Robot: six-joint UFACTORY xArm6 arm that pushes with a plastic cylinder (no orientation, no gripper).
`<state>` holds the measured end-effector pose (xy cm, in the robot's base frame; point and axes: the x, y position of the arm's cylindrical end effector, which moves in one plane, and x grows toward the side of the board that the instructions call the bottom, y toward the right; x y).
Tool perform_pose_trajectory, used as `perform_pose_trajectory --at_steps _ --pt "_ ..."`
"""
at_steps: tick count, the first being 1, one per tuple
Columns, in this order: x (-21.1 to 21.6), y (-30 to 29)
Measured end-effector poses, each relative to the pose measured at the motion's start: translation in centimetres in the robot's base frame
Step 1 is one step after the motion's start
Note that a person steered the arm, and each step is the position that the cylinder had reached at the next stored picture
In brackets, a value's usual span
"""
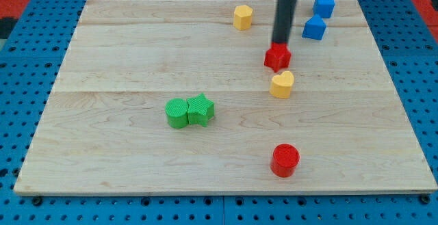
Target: Move the red star to the left of the yellow heart
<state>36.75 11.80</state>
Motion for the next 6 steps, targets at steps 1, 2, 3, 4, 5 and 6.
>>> perform_pose_trajectory --at_steps 1,2,3,4,5,6 --pt "5.4 2.0" --pt "7.9 4.1" --pt "9.0 2.6" --pt "7.3 -4.4" --pt "7.3 -12.6" --pt "6.9 -4.8"
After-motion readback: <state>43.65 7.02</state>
